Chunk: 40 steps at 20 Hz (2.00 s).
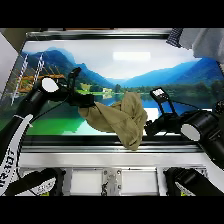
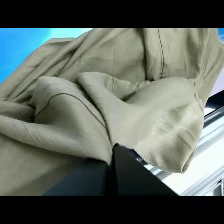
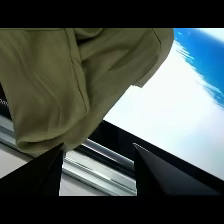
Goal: Fold the clothes and pants, and hang the long-sleeved shirts on hangers.
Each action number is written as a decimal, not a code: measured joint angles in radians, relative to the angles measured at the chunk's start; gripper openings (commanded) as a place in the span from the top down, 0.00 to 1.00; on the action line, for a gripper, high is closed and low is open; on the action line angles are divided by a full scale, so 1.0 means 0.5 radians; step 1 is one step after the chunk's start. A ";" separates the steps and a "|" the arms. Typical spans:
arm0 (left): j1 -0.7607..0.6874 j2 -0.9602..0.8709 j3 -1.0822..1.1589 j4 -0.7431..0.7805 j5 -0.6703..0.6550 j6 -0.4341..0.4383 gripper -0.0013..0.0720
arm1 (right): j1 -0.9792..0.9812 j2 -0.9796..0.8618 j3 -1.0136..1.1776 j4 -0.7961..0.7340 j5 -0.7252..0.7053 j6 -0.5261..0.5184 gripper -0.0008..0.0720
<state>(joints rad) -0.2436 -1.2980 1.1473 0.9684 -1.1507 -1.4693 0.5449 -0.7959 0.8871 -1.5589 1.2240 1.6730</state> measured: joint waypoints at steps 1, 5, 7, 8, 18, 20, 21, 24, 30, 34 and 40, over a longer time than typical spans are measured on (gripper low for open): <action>0.007 0.005 -0.001 0.001 0.002 0.000 0.96 | 0.014 -0.025 -0.002 0.027 -0.049 -0.051 0.34; 0.019 0.014 -0.001 0.001 0.014 0.000 0.96 | 0.152 -0.214 -0.008 0.092 -0.214 -0.185 0.34; 0.021 0.015 -0.001 0.001 0.014 0.000 0.96 | 0.206 -0.351 -0.008 0.101 -0.322 -0.207 0.34; 0.021 0.016 -0.001 0.001 0.014 0.000 0.96 | 0.215 -0.421 -0.008 0.079 -0.368 -0.205 0.34; 0.021 0.017 -0.001 0.001 -0.037 0.038 0.96 | 0.068 -0.980 -0.007 0.013 -0.692 -0.160 0.88; 0.021 0.017 -0.001 0.002 -0.049 0.039 0.96 | 0.062 -0.980 -0.005 0.023 -0.726 -0.159 0.97; 0.021 0.021 -0.002 0.001 -0.057 0.039 0.96 | 0.060 -0.964 -0.004 0.021 -0.738 -0.159 0.97; 0.025 0.084 -0.002 0.001 -0.060 0.040 0.96 | 0.047 -0.851 0.003 0.020 -0.751 -0.179 0.97; 0.069 0.498 0.340 -0.008 -0.093 0.005 0.96 | -0.147 -0.297 0.407 -0.040 -0.591 -0.343 0.98; -0.048 0.844 0.747 -0.012 0.011 -0.063 0.96 | -0.217 0.071 0.903 -0.037 -0.535 -0.378 0.98; -0.375 1.093 1.056 -0.005 0.236 -0.092 0.96 | -0.237 0.327 1.295 -0.006 -0.517 -0.216 0.98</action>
<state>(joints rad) -0.4309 -0.7517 1.6752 0.9657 -1.0328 -1.5150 0.4267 -0.6323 1.5349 -1.5620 0.9657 1.5650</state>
